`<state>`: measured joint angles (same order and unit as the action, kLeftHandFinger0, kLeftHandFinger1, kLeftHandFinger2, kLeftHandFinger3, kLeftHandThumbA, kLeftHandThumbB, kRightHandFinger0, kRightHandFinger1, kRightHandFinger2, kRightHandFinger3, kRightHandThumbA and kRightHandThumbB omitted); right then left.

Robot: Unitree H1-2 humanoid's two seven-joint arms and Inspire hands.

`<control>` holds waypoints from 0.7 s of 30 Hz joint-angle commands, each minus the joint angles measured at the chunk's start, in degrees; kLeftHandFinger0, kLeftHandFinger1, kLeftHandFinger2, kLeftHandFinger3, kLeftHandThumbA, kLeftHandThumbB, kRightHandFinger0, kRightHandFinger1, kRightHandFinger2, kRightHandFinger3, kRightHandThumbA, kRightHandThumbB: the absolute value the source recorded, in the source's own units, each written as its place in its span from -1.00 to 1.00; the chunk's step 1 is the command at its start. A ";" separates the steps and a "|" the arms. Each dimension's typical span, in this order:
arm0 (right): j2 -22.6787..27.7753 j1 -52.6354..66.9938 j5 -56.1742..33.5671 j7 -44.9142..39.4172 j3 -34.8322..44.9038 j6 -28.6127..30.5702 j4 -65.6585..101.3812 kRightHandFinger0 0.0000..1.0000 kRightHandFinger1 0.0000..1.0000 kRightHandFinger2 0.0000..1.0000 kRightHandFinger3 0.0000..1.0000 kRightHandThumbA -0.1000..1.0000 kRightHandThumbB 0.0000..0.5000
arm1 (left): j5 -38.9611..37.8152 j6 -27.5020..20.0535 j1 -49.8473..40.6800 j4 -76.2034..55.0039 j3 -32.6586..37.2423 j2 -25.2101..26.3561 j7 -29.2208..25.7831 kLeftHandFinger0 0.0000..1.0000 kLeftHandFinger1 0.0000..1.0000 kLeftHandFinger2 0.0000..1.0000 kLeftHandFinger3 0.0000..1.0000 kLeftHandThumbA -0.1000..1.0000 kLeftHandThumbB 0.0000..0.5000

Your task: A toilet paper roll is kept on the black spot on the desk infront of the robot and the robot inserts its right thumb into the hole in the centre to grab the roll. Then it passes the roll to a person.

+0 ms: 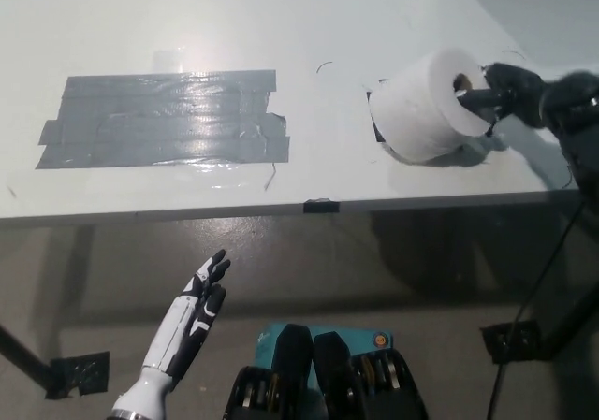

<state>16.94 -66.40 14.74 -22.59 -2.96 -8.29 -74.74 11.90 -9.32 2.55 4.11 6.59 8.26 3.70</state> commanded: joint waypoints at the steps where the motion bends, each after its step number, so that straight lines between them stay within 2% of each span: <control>1: -2.78 3.52 -18.59 -0.72 15.47 -2.18 6.57 -0.95 0.16 1.00 1.00 -1.00 -0.24 | 0.43 -2.21 1.65 0.17 -0.50 0.39 -0.89 1.00 1.00 1.00 1.00 1.00 -0.48; 2: -3.75 5.21 -22.50 -2.12 20.04 -4.72 9.13 -0.98 0.16 1.00 1.00 -1.00 -0.32 | 0.40 -2.34 1.96 0.57 -0.54 0.31 -0.99 1.00 1.00 1.00 1.00 1.00 -0.48; 3: -4.32 6.41 -23.12 -2.52 21.32 -5.42 11.20 -0.93 0.18 1.00 1.00 -1.00 -0.30 | 0.33 -2.61 2.14 0.81 -0.58 0.29 -1.04 1.00 1.00 1.00 1.00 1.00 -0.48; 4: -4.64 7.10 -23.57 -2.92 22.04 -5.76 12.34 -0.94 0.18 1.00 1.00 -1.00 -0.36 | 0.23 -2.63 2.31 0.95 -0.63 0.27 -1.04 1.00 1.00 1.00 1.00 1.00 -0.48; 6: -5.71 8.63 -25.59 -3.03 24.95 -7.46 15.08 -0.97 0.15 1.00 1.00 -1.00 -0.35 | 0.17 -2.39 2.72 1.12 -0.74 0.19 -1.07 1.00 1.00 1.00 1.00 1.00 -0.49; 7: -6.41 9.36 -27.58 -3.16 27.33 -8.72 16.29 -1.00 0.04 0.86 1.00 -1.00 -0.34 | 0.21 -2.26 3.04 1.25 -0.75 0.18 -1.06 1.00 1.00 1.00 1.00 1.00 -0.47; 8: -6.98 10.08 -29.17 -3.25 29.12 -9.87 17.37 -1.00 0.02 0.82 1.00 -1.00 -0.35 | 0.21 -2.11 3.14 1.28 -0.75 0.16 -1.01 1.00 1.00 1.00 1.00 1.00 -0.47; 10: -7.73 10.65 -30.52 -3.09 31.24 -11.35 19.10 -1.00 -0.11 0.61 0.87 -1.00 -0.33 | 0.15 -2.27 3.95 1.76 -0.83 0.16 -1.05 1.00 1.00 1.00 1.00 1.00 -0.47; 11: -8.09 10.98 -30.97 -2.93 31.96 -11.91 19.91 -1.00 -0.15 0.58 0.84 -1.00 -0.33 | 0.09 -2.38 4.05 1.89 -0.85 0.15 -1.07 1.00 1.00 1.00 1.00 1.00 -0.47; 12: -8.56 11.16 -31.86 -2.87 33.07 -12.50 21.04 -1.00 -0.28 0.44 0.77 -1.00 -0.35 | 0.06 -2.46 4.79 2.30 -0.93 0.10 -1.15 1.00 1.00 1.00 1.00 1.00 -0.47; 13: -9.28 11.85 -33.09 -3.24 34.10 -13.45 22.65 -1.00 -0.31 0.44 0.87 -1.00 -0.47 | 0.07 -2.44 5.08 2.44 -0.97 0.07 -1.20 1.00 1.00 1.00 1.00 1.00 -0.47; 15: -10.92 13.16 -34.92 -2.99 35.68 -15.86 27.21 -1.00 -0.31 0.45 1.00 -1.00 -0.47 | 0.08 -2.09 6.10 2.40 -1.00 0.00 -1.15 1.00 1.00 1.00 1.00 1.00 -0.49; 17: -12.74 14.70 -36.68 -1.85 36.69 -18.47 31.92 -1.00 -0.31 0.45 1.00 -1.00 -0.46 | -0.17 -1.67 6.50 2.20 -1.01 -0.04 -0.89 1.00 1.00 1.00 1.00 1.00 -0.51; 20: -13.60 15.74 -40.28 -2.13 35.83 -18.64 34.92 -1.00 -0.29 0.43 1.00 -1.00 -0.51 | -0.37 -1.46 7.35 2.29 -1.10 -0.18 -0.81 1.00 1.00 1.00 1.00 1.00 -0.54; 21: -14.27 16.94 -43.84 -3.09 34.58 -18.64 37.10 -1.00 -0.30 0.42 1.00 -1.00 -0.64 | -0.58 -1.17 7.49 2.15 -1.18 -0.29 -0.77 1.00 1.00 1.00 1.00 1.00 -0.55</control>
<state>6.10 -49.40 -8.15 -23.14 28.65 -18.33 -51.37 11.85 -9.32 6.57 7.74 6.17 8.22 3.69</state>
